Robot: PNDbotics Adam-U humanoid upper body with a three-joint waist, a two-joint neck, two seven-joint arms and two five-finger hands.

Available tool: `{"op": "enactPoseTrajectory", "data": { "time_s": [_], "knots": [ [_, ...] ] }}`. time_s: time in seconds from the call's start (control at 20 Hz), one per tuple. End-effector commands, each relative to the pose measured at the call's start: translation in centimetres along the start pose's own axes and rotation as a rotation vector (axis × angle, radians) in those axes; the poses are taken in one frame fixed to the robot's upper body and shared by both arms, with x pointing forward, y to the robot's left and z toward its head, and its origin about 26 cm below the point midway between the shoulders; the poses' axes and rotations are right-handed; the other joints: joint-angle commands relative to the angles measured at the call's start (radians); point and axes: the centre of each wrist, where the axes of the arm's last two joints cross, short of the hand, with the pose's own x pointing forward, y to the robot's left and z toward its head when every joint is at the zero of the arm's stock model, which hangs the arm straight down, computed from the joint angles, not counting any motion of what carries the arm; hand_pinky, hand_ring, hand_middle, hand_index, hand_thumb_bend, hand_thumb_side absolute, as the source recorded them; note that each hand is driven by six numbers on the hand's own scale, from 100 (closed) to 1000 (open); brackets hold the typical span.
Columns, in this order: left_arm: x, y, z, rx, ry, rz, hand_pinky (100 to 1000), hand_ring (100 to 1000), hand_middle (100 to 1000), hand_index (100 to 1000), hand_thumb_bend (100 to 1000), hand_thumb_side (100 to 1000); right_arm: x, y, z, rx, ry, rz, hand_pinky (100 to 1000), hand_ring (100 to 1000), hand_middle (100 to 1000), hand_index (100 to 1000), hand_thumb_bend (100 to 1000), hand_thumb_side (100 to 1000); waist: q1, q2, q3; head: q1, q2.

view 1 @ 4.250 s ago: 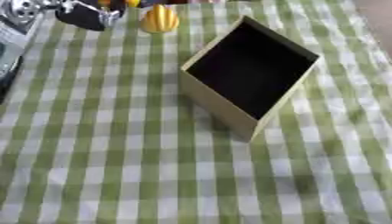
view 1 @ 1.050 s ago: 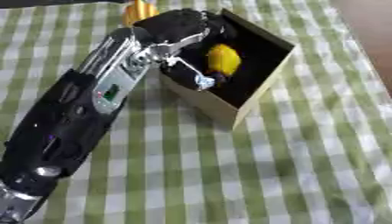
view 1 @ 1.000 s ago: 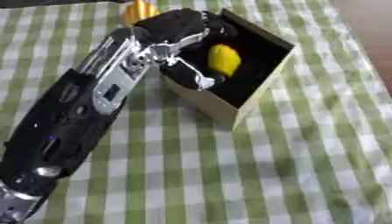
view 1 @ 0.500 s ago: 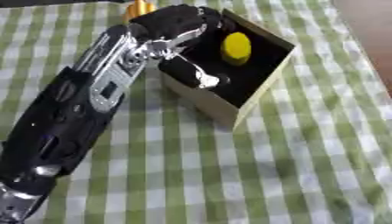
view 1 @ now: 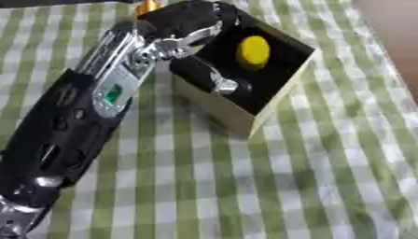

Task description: Pick up objects on the table and place them in the box.

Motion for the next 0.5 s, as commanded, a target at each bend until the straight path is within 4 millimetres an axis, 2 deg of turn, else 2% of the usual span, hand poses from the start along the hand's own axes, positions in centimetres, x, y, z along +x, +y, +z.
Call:
{"op": "enactPoseTrajectory", "data": {
  "time_s": [0.05, 0.15, 0.5],
  "knots": [
    [0.3, 2.1, 0.2, 0.068, -0.010, 0.015, 801, 855, 819, 946, 477, 771, 0.3, -0.2, -0.4, 0.004, -0.016, -0.001, 869, 775, 618, 776, 100, 555, -0.006, -0.026, -0.001, 0.002, -0.003],
    [0.2, 2.8, 0.4, 0.091, -0.009, 0.054, 798, 845, 813, 941, 415, 799, 0.3, -0.2, -0.4, 0.004, -0.017, -0.001, 869, 776, 619, 776, 100, 555, -0.006, -0.026, -0.001, 0.001, 0.003],
    [0.2, 5.5, 1.3, 0.103, -0.030, 0.099, 792, 838, 806, 934, 375, 766, 0.3, -0.3, -0.5, 0.007, -0.018, -0.001, 869, 776, 618, 776, 100, 556, -0.001, -0.028, -0.001, -0.002, 0.005]
  ]
}}
